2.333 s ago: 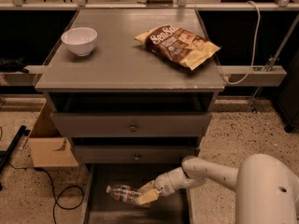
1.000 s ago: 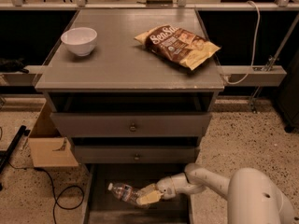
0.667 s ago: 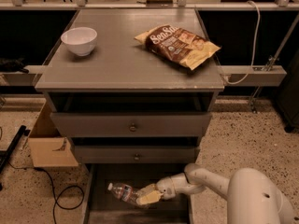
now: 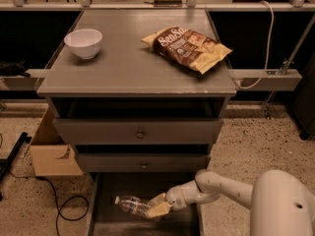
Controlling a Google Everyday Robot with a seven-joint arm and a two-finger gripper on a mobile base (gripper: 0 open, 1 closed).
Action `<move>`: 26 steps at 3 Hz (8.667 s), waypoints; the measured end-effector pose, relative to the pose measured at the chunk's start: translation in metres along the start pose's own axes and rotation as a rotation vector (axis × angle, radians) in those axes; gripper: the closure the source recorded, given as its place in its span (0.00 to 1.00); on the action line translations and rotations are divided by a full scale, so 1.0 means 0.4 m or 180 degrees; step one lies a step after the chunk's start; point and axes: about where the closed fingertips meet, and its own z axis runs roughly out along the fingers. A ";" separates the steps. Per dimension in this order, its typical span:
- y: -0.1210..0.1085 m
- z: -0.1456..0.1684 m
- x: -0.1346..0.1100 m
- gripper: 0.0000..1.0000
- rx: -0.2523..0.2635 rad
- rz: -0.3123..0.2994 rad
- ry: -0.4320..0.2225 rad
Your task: Place water bottle into bottom drawer
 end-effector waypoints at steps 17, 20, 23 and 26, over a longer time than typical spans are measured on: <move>-0.283 0.110 0.104 1.00 0.1144 0.0516 0.0465; -0.301 0.129 0.144 1.00 0.1341 0.0624 0.0625; -0.301 0.129 0.144 0.55 0.1341 0.0624 0.0626; -0.300 0.129 0.144 0.00 0.1340 0.0624 0.0626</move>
Offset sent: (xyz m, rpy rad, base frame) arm -0.0080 -0.0238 0.0161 -0.3091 -0.2018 -0.1169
